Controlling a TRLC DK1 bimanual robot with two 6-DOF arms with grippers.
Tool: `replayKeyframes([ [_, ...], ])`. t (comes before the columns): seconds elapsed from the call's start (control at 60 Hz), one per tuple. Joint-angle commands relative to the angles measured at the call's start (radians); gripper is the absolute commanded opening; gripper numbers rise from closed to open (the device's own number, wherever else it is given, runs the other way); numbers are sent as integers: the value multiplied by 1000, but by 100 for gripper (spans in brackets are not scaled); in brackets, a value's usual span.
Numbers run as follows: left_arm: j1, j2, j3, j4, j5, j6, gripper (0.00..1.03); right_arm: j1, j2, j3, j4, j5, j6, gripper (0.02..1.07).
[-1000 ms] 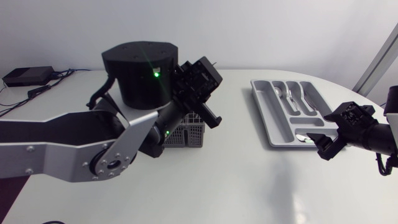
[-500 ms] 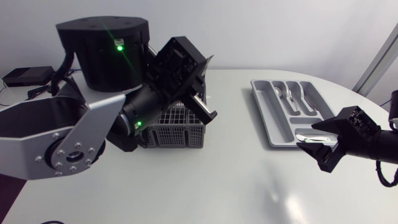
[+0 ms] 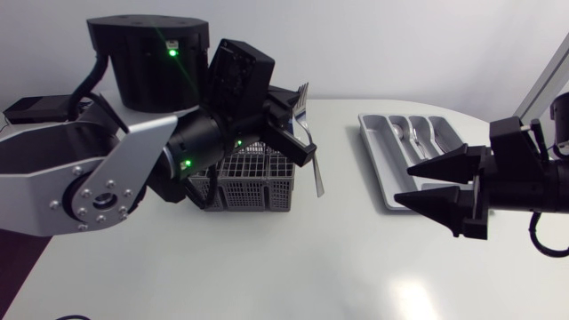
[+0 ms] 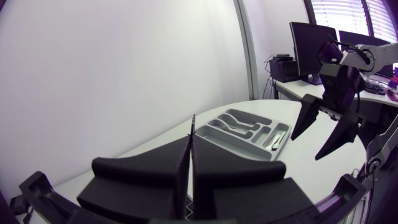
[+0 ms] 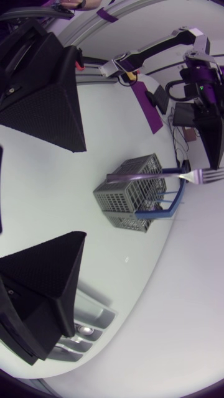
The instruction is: Unload the cutlery basket into the drawer organizer.
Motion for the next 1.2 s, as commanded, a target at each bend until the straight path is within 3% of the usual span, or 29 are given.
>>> replayKeyframes([
  [0.0, 12, 29, 55, -13, 28, -64, 3, 63, 9, 36, -6, -12, 84, 93],
  [0.3, 46, 84, 128, -116, 108, -150, 3, 208, 151, 156, 88, 39, 279, 93],
  [0.617, 69, 113, 181, -190, 166, -209, 3, 351, 316, 306, 100, 215, 412, 88],
  [0.8, 80, 124, 201, -213, 187, -229, 3, 406, 383, 349, 112, 309, 449, 77],
  [1.183, 89, 130, 203, -219, 193, -233, 3, 454, 420, 384, 126, 375, 483, 46],
])
